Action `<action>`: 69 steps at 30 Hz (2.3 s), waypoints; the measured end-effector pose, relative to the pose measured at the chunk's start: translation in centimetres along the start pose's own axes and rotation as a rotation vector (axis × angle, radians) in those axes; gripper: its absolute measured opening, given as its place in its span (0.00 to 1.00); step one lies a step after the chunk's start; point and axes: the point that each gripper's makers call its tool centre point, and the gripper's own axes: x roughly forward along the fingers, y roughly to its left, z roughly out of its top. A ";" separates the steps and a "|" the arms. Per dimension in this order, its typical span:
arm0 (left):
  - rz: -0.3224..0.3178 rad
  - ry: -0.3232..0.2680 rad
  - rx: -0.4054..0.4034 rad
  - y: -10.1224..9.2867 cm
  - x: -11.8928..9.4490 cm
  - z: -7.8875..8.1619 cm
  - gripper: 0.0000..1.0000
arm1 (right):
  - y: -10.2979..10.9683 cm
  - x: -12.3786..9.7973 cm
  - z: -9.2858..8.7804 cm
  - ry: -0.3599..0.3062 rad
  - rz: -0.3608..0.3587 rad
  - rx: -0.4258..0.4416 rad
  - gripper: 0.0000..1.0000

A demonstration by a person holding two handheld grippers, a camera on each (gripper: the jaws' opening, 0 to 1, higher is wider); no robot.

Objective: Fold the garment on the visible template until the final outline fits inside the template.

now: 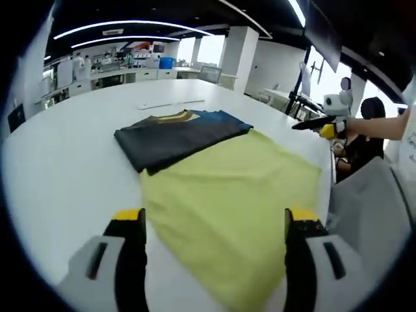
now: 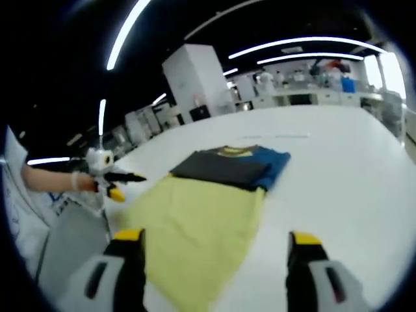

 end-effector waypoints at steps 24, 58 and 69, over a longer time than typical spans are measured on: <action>-0.075 0.317 -0.059 -1.9 -3.8 -7.2 0.47 | 2.4 -2.0 -8.9 0.262 0.084 -0.003 0.46; -0.103 0.293 -0.290 -1.9 -6.2 -9.4 0.00 | 4.2 -2.9 -9.1 0.251 0.155 0.172 0.00; -0.197 0.218 -0.274 -5.1 -9.0 -8.3 0.00 | 6.7 -6.3 -8.9 0.228 0.190 0.289 0.00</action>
